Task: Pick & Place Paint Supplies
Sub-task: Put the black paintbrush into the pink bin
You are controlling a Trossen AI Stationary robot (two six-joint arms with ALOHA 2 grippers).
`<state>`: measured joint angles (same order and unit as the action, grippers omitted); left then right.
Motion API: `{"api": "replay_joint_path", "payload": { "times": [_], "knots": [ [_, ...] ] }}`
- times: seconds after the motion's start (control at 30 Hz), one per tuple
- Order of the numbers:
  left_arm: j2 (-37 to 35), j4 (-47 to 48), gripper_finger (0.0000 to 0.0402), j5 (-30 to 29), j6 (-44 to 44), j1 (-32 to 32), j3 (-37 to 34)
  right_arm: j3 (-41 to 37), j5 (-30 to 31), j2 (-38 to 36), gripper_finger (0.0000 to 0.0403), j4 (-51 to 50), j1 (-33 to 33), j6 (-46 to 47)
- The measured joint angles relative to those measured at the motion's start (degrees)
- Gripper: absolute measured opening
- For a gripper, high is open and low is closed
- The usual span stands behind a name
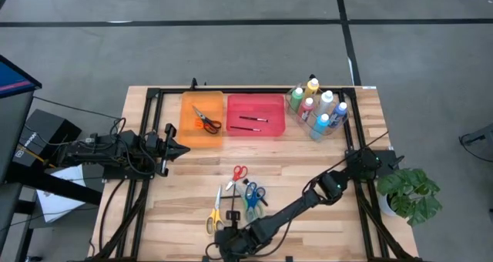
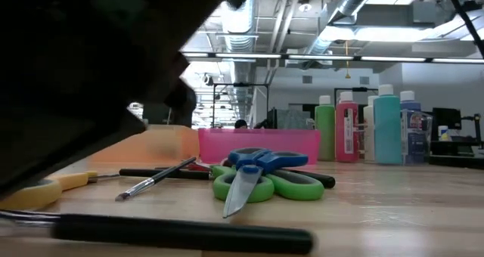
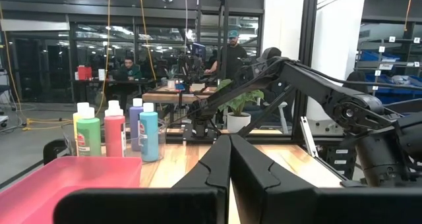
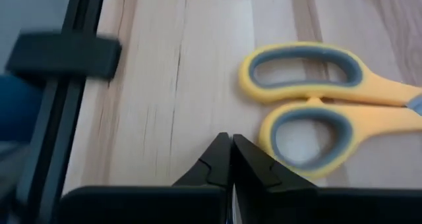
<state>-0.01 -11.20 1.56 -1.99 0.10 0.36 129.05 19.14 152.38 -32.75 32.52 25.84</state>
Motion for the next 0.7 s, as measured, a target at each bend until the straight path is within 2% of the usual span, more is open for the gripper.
{"api": "replay_joint_path", "payload": {
  "times": [0.2, 0.43, 0.7],
  "knots": [
    [0.00, 0.00, 0.0002, -0.02, 0.01, 0.00, 0.00, -0.45, 2.57, -2.99, 0.0002, -2.12, 2.35, -6.72],
    [0.00, 0.00, 0.0002, -0.02, 0.01, 0.00, 0.00, -0.16, 9.88, -11.41, 0.0001, -6.66, 5.43, -13.40],
    [0.00, 0.00, 0.0002, -0.01, 0.00, 0.00, 0.00, 0.01, 27.66, -20.08, 0.0000, -14.63, 9.39, -17.46]
  ]
}}
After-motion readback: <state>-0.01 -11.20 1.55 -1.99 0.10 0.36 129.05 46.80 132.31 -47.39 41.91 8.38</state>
